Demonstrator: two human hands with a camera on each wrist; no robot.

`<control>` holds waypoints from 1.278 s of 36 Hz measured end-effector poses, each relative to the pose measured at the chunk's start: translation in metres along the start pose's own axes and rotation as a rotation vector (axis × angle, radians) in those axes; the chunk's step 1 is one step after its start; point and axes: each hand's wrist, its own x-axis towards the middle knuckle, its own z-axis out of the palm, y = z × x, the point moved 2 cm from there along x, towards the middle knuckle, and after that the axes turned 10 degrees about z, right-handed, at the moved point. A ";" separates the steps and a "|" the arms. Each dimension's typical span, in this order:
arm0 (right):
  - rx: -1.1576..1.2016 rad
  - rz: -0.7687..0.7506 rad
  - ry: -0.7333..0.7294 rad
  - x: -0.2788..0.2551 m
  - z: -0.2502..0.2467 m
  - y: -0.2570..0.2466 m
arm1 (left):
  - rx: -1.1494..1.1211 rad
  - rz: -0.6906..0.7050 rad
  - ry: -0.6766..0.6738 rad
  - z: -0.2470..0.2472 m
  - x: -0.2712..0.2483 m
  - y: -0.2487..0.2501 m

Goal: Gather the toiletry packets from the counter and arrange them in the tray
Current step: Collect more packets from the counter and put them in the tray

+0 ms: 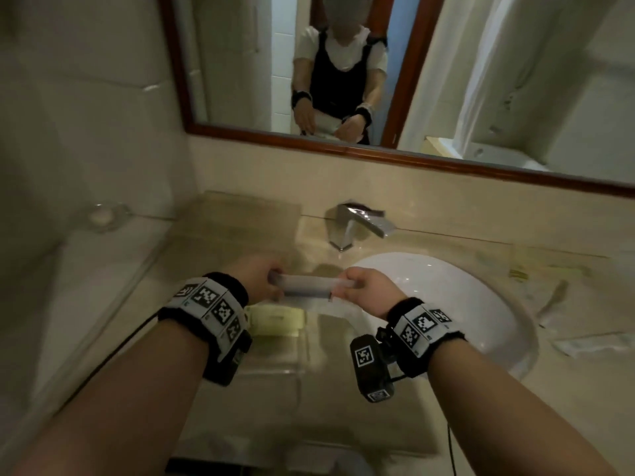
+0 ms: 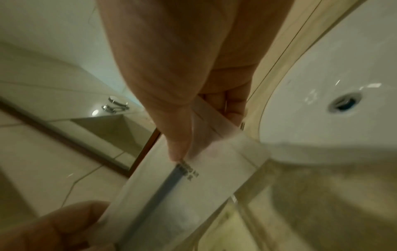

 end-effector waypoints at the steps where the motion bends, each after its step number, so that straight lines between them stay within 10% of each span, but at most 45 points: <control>1: -0.007 -0.032 -0.020 0.002 0.009 -0.007 | -0.008 -0.022 0.014 -0.002 -0.009 -0.009; 24: -0.380 -0.143 -0.186 0.016 0.157 -0.071 | 0.024 -0.401 0.002 0.037 -0.100 -0.130; 46: -0.647 -0.280 -0.068 0.021 0.170 -0.072 | 0.393 -0.313 -0.041 0.052 -0.075 -0.131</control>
